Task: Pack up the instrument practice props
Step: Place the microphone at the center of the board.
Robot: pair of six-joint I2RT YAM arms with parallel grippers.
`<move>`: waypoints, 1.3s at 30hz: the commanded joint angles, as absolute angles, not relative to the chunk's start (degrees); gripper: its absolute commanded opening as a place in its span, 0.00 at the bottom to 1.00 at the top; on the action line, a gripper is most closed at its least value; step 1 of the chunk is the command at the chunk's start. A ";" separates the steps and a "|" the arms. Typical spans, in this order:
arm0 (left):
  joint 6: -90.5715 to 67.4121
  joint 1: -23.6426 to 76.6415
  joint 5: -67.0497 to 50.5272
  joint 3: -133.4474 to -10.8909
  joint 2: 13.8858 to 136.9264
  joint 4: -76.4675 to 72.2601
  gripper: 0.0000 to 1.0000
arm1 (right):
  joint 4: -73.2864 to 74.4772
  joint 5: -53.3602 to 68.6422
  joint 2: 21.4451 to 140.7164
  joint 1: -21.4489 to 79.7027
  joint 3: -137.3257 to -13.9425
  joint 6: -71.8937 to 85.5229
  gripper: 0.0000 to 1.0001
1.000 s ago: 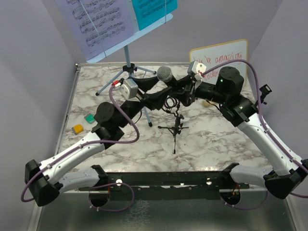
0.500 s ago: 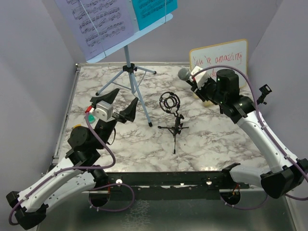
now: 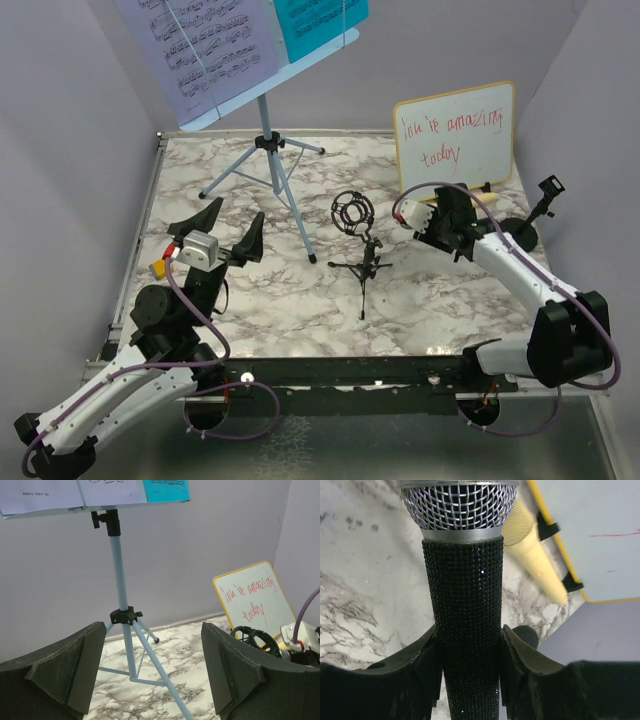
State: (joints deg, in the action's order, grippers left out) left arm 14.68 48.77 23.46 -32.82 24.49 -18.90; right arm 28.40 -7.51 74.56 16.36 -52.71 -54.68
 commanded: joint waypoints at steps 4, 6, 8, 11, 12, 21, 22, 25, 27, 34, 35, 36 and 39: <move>15.47 48.78 26.34 -31.08 22.99 -22.51 0.84 | 22.29 -12.61 79.63 15.88 -47.12 -65.07 0.01; 15.30 48.78 26.20 -30.86 22.86 -22.74 0.84 | 20.65 -13.74 81.88 15.82 -46.40 -66.56 0.01; 15.30 48.78 26.19 -30.77 22.83 -22.76 0.84 | 19.39 -14.25 84.50 15.79 -46.92 -67.21 0.01; 15.38 48.78 25.99 -30.46 22.46 -23.14 0.84 | 16.08 -16.47 88.94 15.49 -47.83 -68.57 0.02; 15.46 48.78 25.98 -30.31 22.30 -23.26 0.84 | 14.86 -17.43 90.24 15.21 -48.00 -68.93 0.02; 15.56 48.78 25.66 -29.37 21.79 -24.49 0.84 | 6.96 -22.17 98.51 12.33 -48.66 -72.69 0.16; 15.51 48.78 25.60 -29.28 21.87 -24.59 0.84 | 6.86 -22.53 99.36 12.17 -49.35 -72.49 0.19; 15.40 48.78 25.26 -29.18 22.20 -24.77 0.84 | 6.47 -22.89 101.68 11.58 -50.98 -72.41 0.29; 15.46 48.78 25.13 -29.03 22.22 -24.87 0.84 | 5.94 -23.34 102.80 11.28 -51.44 -72.99 0.35; 15.56 48.82 24.96 -28.61 22.15 -25.44 0.84 | 4.50 -26.35 105.32 9.36 -52.88 -72.95 0.45; 15.56 48.78 24.96 -28.50 22.12 -25.60 0.84 | 4.13 -26.71 105.44 9.00 -53.05 -72.95 0.47; 15.56 48.78 24.91 -28.44 22.17 -25.66 0.84 | 3.69 -26.98 105.47 8.72 -53.05 -72.95 0.49; 15.56 48.78 24.81 -28.31 22.13 -25.83 0.84 | 2.90 -27.44 105.55 7.82 -53.28 -72.80 0.54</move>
